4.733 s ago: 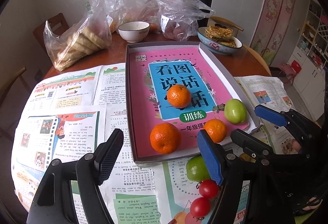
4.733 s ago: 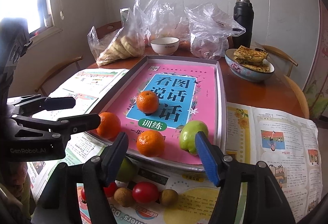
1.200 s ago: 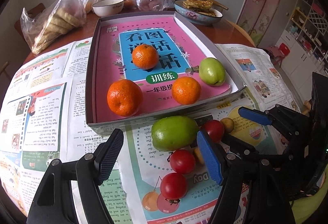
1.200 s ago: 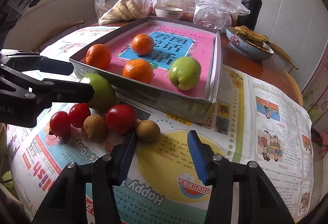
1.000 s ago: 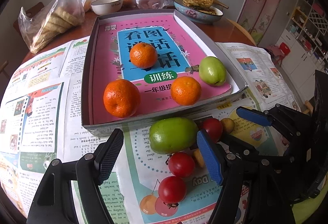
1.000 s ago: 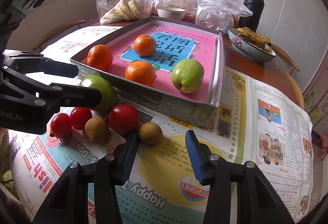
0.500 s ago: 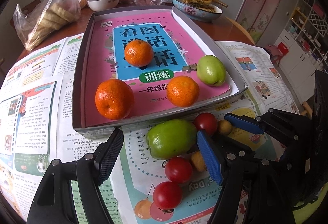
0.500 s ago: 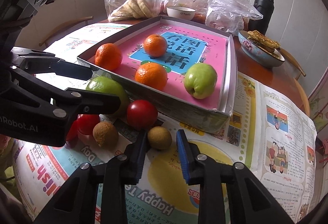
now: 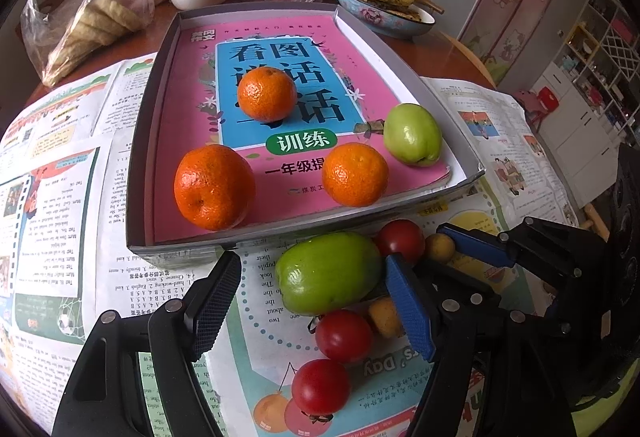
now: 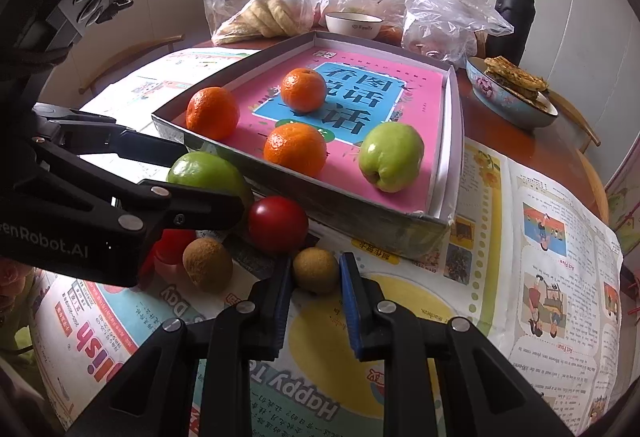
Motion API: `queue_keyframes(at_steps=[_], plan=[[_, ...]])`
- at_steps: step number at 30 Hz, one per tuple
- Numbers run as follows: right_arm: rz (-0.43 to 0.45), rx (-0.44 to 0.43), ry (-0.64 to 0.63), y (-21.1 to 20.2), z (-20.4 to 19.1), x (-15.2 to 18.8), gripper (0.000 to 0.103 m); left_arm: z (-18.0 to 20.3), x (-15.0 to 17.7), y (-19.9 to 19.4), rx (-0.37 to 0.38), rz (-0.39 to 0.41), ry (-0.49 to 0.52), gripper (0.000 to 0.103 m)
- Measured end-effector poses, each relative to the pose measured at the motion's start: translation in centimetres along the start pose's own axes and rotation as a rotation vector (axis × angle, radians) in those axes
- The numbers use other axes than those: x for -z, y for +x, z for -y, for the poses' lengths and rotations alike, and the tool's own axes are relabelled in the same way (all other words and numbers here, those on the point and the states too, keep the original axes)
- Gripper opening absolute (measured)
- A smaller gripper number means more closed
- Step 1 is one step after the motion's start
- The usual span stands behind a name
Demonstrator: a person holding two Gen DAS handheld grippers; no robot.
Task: Organize fruits
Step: 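Grasp the large green lime with the left tool while the right tool grasps a brown kiwi, then lift and carry the lime and kiwi in both tools toward the pink book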
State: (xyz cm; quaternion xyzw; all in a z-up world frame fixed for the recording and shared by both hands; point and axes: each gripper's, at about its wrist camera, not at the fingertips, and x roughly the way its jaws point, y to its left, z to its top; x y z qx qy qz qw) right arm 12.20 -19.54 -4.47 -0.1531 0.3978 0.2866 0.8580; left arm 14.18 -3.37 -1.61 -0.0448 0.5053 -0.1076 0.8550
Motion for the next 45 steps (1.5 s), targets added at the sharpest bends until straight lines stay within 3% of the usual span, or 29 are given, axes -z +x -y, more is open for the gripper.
queue_keyframes(at_steps=[5,14,26,45], plan=[[0.002,0.002,0.022,-0.2,0.7,0.1,0.024,0.0,-0.1,0.3,0.01,-0.008,-0.007,0.074],[0.012,-0.002,0.045,-0.5,1.2,0.2,0.024,0.1,-0.1,0.9,0.041,-0.022,-0.001,0.056],[0.009,-0.001,0.057,-0.5,1.3,0.4,0.024,0.4,0.2,0.3,0.029,-0.002,0.021,0.056],[0.059,-0.008,0.075,-2.3,1.4,0.1,0.024,1.3,0.7,-3.5,-0.016,0.098,0.07,0.056]])
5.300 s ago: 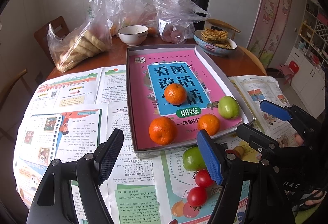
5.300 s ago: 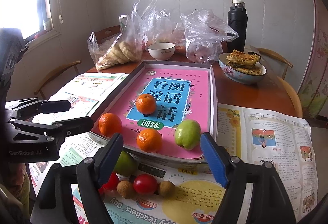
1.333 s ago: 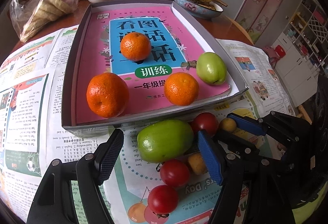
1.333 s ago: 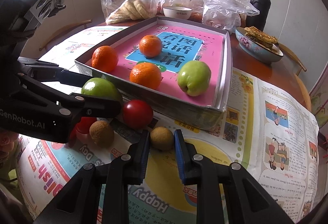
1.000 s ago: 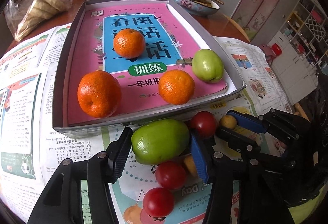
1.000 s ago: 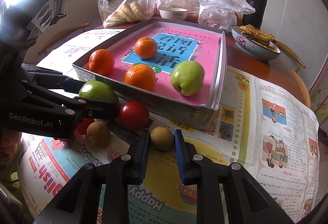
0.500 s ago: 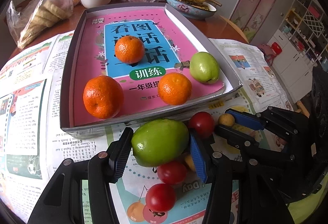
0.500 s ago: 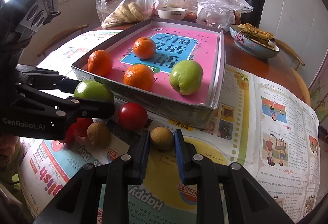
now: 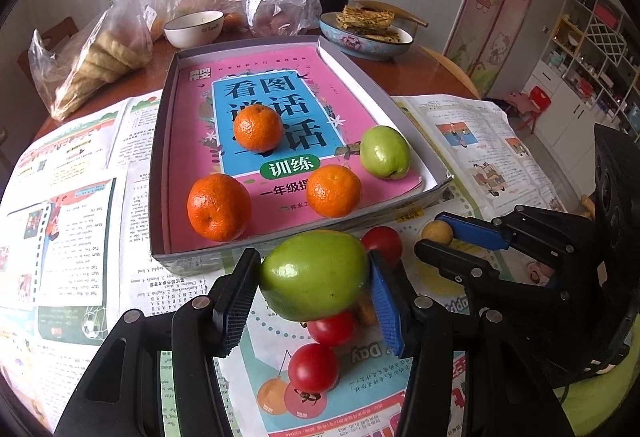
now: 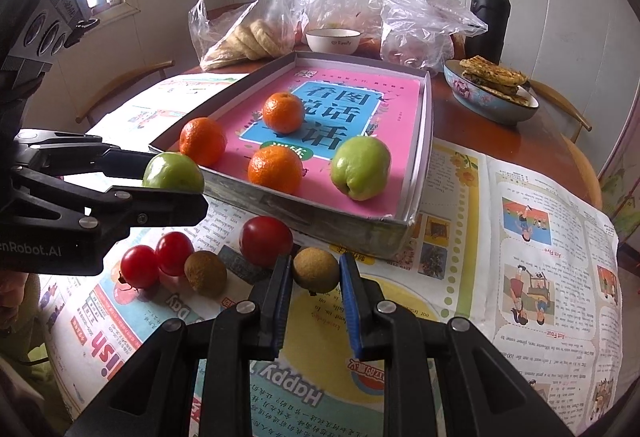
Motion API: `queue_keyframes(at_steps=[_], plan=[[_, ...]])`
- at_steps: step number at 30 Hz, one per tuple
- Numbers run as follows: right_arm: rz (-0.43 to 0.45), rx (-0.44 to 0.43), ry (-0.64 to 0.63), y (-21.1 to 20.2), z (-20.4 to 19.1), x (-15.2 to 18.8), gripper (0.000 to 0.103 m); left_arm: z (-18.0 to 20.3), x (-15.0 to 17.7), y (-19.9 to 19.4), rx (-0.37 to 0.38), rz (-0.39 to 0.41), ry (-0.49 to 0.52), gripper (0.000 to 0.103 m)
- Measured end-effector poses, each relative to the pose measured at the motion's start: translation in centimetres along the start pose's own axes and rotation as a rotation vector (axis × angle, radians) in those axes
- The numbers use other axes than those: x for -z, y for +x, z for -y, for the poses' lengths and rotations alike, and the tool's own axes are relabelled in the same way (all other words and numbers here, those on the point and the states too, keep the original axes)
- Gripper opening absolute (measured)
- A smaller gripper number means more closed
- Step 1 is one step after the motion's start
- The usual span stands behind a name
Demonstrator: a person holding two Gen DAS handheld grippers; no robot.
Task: Organize fruits
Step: 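Lift and carry the lime and kiwi in both tools toward the pink book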
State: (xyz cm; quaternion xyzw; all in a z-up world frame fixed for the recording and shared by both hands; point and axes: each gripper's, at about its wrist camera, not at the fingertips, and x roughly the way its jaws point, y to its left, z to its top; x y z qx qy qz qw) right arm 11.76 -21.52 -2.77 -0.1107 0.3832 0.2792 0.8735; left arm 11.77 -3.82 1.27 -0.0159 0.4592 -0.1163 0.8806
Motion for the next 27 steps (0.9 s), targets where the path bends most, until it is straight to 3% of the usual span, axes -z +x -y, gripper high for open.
queue_keyframes(at_steps=[27], plan=[[0.084,-0.004,-0.01,-2.6,-1.1,-1.6,0.024,0.0,0.0,-3.7,-0.045,0.085,0.015,0.056]])
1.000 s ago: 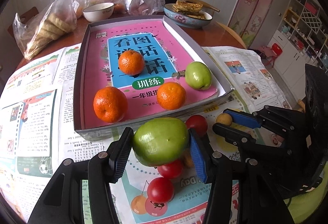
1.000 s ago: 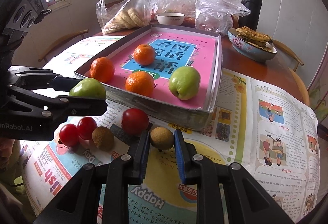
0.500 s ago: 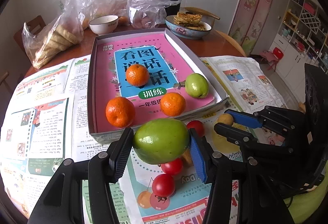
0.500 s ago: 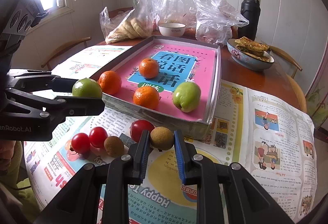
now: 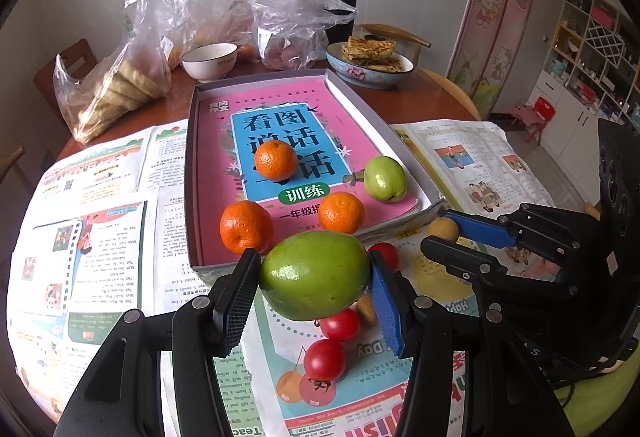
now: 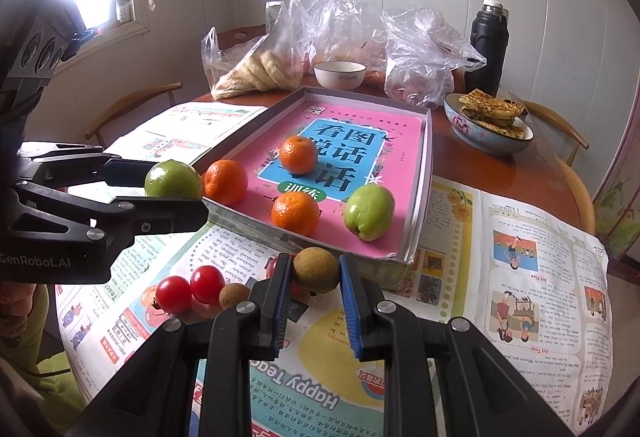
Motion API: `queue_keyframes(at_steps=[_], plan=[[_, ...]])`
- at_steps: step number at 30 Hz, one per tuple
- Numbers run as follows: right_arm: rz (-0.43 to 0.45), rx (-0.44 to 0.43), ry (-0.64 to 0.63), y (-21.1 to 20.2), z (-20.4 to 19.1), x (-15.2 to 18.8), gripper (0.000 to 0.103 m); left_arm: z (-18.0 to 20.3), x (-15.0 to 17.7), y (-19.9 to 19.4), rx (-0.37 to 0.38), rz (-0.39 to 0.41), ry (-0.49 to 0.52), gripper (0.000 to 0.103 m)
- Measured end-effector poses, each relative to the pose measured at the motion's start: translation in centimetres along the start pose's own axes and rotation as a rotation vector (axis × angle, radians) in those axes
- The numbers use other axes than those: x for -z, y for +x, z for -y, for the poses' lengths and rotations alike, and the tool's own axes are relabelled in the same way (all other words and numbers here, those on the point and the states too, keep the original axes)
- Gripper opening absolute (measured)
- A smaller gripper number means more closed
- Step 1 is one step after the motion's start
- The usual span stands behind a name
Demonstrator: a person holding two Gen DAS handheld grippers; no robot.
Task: Organize fruits
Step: 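Lift and carry the lime and kiwi in both tools toward the pink book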
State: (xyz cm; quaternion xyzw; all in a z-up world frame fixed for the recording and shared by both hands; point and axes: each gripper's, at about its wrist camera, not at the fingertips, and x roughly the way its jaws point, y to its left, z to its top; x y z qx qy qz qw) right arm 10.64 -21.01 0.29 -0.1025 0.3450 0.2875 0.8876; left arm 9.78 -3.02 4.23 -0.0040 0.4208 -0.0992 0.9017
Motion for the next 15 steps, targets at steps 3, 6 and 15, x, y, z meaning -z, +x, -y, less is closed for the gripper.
queue_keyframes(at_steps=[3,6,15], plan=[[0.005,0.0,-0.001,-0.1,-0.1,-0.2,0.024,-0.1,-0.1,-0.2,-0.006,0.005,0.0,0.056],[0.013,-0.002,-0.004,-0.2,-0.1,-0.5,0.024,-0.3,-0.3,-0.5,-0.01,0.011,-0.002,0.056],[0.04,-0.01,-0.015,-0.3,-0.5,-1.9,0.024,-1.2,-0.9,-0.9,-0.03,0.031,-0.015,0.056]])
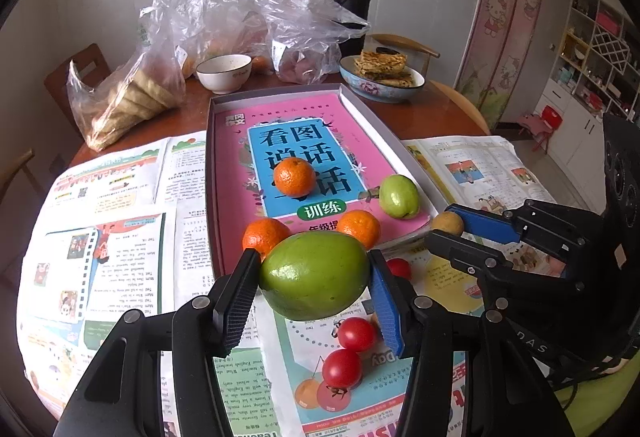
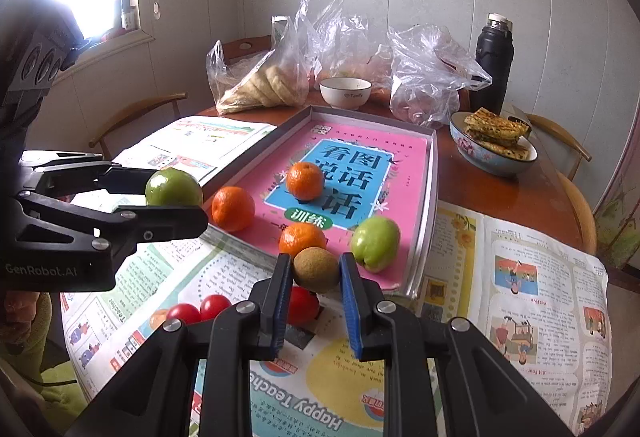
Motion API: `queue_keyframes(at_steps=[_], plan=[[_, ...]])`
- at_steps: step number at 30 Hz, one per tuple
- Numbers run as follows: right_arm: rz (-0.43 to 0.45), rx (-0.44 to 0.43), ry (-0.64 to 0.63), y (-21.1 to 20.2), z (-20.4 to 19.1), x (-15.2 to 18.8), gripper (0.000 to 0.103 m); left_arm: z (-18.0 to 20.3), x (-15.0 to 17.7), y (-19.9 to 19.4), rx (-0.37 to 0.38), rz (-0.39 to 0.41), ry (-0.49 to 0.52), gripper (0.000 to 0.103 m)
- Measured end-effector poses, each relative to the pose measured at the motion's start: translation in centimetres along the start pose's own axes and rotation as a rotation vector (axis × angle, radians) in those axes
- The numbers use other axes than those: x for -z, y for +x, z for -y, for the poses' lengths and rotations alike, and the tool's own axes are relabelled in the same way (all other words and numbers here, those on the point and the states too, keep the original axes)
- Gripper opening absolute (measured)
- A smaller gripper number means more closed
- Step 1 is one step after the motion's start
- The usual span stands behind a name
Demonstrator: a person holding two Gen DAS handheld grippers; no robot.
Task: Organize fruits
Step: 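Lift and carry the lime and kiwi in both tools toward the pink book, then lower the lime onto the book and open the left tool while the right tool releases the kiwi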
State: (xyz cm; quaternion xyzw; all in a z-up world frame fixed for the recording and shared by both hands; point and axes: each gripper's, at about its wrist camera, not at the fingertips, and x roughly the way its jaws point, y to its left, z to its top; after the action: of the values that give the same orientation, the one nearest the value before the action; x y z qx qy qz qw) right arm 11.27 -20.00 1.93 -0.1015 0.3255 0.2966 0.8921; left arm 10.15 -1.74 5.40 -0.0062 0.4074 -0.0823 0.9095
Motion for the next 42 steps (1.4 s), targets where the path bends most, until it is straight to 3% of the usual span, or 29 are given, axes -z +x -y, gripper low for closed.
queue_keyframes(at_steps=[21,42], plan=[[0.011,0.013,0.02,1.7,0.8,-1.8,0.024,-2.6,-1.1,2.0,-0.053,-0.014,-0.042,0.056],[-0.032,0.015,0.031,3.8,1.5,-1.2,0.024,-1.0,-2.6,5.0,-0.075,-0.022,0.002,0.056]])
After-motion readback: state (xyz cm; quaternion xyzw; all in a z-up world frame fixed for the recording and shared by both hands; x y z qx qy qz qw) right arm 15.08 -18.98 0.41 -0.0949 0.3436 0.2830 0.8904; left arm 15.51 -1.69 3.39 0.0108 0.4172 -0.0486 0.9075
